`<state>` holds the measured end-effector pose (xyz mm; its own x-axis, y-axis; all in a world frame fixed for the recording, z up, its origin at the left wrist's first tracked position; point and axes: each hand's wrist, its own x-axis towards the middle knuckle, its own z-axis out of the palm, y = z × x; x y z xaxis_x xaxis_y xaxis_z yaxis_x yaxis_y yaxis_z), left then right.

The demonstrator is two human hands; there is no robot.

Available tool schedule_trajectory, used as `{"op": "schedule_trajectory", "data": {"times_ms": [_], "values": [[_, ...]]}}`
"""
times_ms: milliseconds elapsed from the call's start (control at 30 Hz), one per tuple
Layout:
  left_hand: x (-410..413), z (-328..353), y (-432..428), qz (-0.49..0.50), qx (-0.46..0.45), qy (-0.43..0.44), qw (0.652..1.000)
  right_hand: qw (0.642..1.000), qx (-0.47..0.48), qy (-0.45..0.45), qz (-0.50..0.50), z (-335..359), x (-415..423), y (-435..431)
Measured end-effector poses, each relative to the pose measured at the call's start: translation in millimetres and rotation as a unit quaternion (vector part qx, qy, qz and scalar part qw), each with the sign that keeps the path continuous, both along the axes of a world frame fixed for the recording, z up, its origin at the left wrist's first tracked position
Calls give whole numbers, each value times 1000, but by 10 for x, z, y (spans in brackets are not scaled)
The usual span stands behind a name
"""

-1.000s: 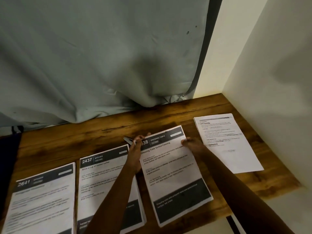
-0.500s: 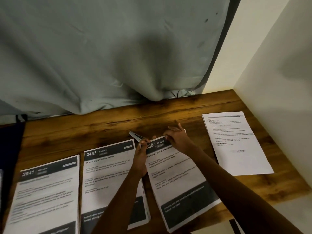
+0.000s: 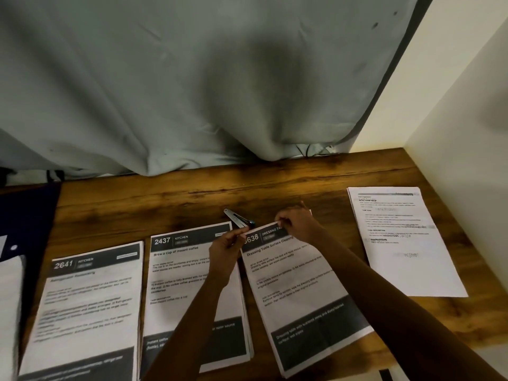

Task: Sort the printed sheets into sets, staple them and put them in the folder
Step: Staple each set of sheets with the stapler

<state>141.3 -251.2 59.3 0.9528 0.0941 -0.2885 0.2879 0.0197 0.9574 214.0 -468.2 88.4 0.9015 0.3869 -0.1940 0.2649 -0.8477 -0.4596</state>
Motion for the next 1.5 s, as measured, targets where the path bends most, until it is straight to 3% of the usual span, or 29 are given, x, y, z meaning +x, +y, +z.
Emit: {"op": "schedule_trajectory", "data": {"times_ms": [167,233,400,533,767,967,1000,1067,1133,1200,1300,1500], "values": [[20,-31,8,18,56,25,998,991,119,49,-40,111,160,254],[15,-31,7,25,60,36,997,991,129,44,-4,145,232,432],[-27,-18,-4,48,34,55,997,985,34,74,153,120,352,730],[-32,-36,-7,49,25,68,996,978,-20,62,196,91,373,742],[-12,8,-35,45,19,67,997,995,-47,-21,90,-16,373,589],[-13,11,-57,40,35,56,997,987,-146,-48,37,-27,370,602],[-8,14,-62,40,36,57,997,991,-124,-33,28,-14,380,584],[10,26,-78,49,40,61,996,998,22,48,-34,38,395,520],[28,42,-95,61,41,65,995,960,218,137,-108,149,348,439],[41,52,-109,62,47,64,995,909,334,210,-132,263,275,358],[58,94,-138,61,76,54,994,889,368,251,-107,348,205,294],[58,149,-187,74,109,32,991,911,327,235,-86,393,149,325]]}}
